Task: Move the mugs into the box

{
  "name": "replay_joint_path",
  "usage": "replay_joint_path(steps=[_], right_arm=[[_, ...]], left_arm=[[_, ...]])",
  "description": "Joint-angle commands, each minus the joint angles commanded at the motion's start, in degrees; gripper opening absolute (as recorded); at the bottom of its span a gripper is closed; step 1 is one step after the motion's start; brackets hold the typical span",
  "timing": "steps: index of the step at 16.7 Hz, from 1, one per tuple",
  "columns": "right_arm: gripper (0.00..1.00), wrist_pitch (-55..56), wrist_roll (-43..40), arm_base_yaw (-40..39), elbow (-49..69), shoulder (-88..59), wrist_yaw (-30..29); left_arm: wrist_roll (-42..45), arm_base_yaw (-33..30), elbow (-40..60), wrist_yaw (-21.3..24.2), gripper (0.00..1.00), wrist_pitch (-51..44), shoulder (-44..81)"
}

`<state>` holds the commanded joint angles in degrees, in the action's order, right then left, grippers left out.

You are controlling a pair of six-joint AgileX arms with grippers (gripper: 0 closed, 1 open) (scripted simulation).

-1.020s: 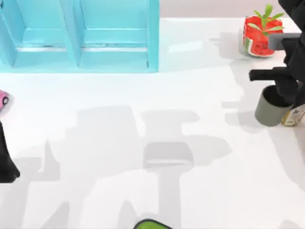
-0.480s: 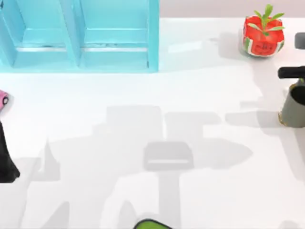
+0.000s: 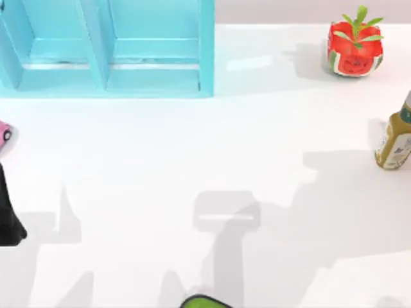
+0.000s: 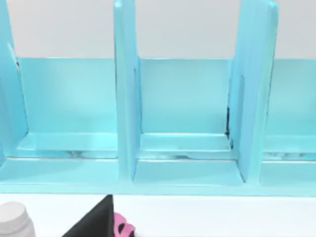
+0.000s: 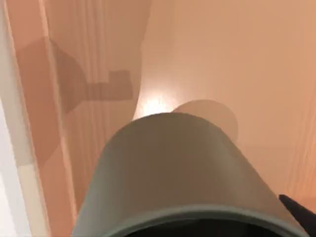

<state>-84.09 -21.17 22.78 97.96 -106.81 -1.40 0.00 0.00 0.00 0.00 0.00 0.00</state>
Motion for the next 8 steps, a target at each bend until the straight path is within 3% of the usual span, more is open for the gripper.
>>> replay_joint_path(steps=[3,8], right_arm=[[0.0,3.2,-6.0,5.4,1.2,0.1,-1.0],[0.0,3.9,-6.9,6.0,1.3,-0.1,-1.2]], left_arm=[[0.0,0.0,0.0,0.0,1.0,0.0,0.0],[0.0,0.0,0.0,0.0,1.0,0.0,0.0]])
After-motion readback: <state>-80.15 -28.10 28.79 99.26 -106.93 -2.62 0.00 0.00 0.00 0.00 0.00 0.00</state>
